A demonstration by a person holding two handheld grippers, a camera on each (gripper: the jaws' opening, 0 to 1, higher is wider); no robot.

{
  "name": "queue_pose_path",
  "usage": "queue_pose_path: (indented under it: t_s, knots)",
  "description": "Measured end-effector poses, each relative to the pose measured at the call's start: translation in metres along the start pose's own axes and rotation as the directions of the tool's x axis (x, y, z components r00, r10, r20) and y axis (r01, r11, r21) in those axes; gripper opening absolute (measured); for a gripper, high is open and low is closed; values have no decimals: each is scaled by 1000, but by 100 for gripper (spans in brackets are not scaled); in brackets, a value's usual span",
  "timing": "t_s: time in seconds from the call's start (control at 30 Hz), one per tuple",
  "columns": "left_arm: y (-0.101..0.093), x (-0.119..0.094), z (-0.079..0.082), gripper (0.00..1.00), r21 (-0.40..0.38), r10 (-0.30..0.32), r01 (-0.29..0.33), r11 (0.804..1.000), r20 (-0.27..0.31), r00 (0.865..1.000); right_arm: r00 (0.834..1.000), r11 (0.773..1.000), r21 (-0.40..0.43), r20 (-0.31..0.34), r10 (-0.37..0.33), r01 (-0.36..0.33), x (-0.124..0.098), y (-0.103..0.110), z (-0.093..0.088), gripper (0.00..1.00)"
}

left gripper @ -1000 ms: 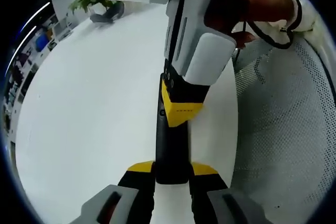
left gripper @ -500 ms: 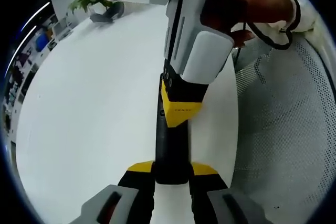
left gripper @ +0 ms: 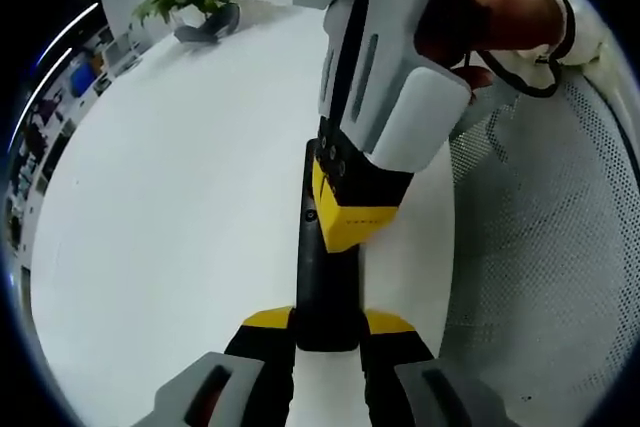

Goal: Press the specified remote control buttons in sequence, fully releasing each button before pressing the next.

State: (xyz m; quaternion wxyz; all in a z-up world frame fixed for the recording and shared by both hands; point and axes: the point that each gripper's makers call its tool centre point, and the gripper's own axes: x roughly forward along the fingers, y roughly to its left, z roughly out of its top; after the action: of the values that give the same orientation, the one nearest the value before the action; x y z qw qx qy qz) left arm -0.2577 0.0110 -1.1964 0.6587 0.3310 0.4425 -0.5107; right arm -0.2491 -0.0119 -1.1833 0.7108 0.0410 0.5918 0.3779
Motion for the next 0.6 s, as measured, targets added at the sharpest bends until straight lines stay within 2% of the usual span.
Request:
queue_pose_path:
  t_s: [0.27,0.6]
  knots:
    - [0,0,0,24,3,0,0,1000,-2,1000,1000,1000,-27,-9,-8,7,3,2,0,0]
    - [0,0,0,24,16,1,0,1000,-18,1000,1000,1000,-19,0,-5,5,4,1,2,0]
